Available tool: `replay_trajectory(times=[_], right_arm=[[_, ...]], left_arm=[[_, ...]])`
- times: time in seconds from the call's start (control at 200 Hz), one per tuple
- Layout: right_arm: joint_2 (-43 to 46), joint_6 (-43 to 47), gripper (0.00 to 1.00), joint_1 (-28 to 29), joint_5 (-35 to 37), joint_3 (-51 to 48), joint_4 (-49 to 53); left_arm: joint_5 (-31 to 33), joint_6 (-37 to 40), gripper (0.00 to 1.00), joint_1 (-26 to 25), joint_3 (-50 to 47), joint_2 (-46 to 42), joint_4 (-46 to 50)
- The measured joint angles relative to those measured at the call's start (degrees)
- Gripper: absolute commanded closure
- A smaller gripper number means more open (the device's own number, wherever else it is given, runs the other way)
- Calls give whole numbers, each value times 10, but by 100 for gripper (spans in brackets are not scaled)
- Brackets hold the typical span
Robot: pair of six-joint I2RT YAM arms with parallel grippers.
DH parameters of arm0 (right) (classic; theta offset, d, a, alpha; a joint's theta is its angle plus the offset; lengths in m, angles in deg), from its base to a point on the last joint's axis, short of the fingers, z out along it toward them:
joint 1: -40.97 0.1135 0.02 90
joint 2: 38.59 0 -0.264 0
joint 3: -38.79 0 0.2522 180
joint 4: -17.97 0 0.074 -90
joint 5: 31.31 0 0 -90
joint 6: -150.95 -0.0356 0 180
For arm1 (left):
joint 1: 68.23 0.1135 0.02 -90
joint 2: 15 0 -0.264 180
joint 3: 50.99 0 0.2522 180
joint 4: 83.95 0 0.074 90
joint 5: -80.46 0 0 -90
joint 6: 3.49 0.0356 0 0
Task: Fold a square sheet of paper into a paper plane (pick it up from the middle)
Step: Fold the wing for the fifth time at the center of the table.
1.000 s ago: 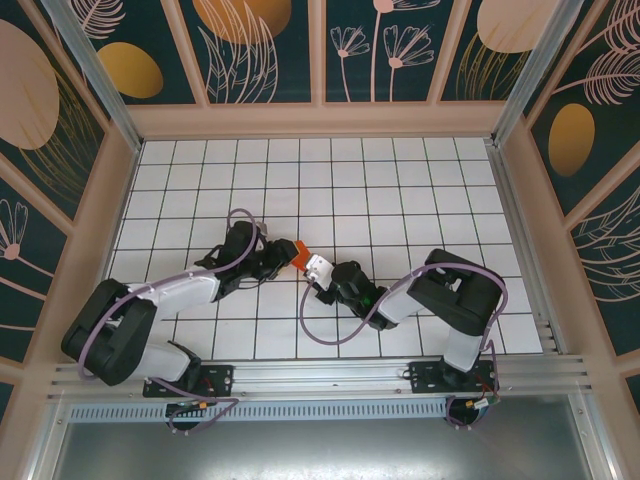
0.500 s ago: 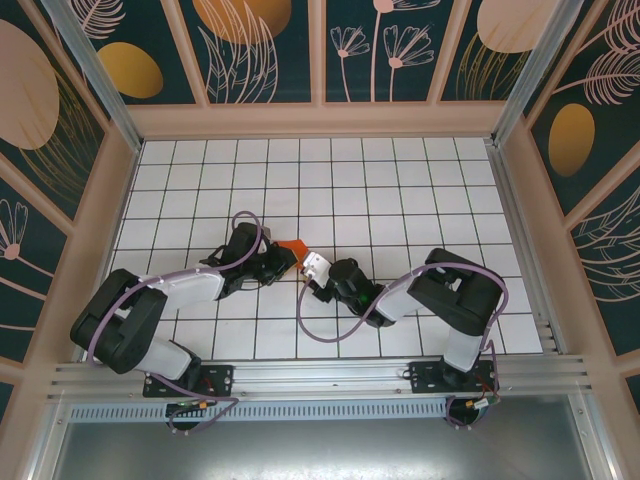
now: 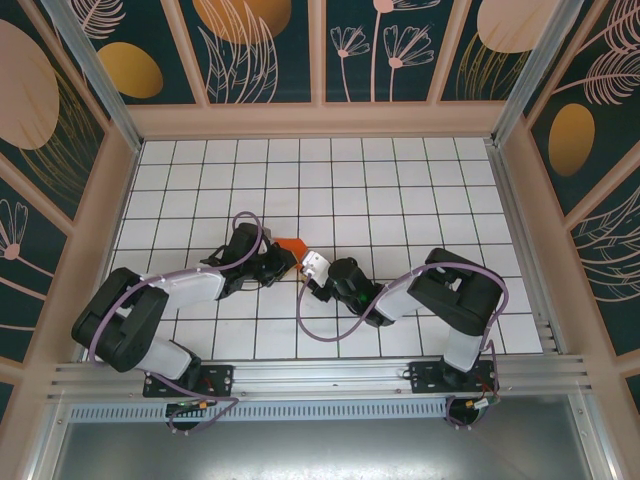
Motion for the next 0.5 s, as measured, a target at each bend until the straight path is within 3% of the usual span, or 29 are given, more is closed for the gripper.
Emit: replay_trajectory(times=[0.09,0.25,0.495], right_arm=[[0,-2,69,0,0,0,0],[0,-8,83,0,-5,0,-1],[0,-32,88,-8,-34,0,8]], left_arm=[[0,0,88,0,0,1,0],[0,0,86,0,0,1,0],[19,15,55,7,3,-10,28]])
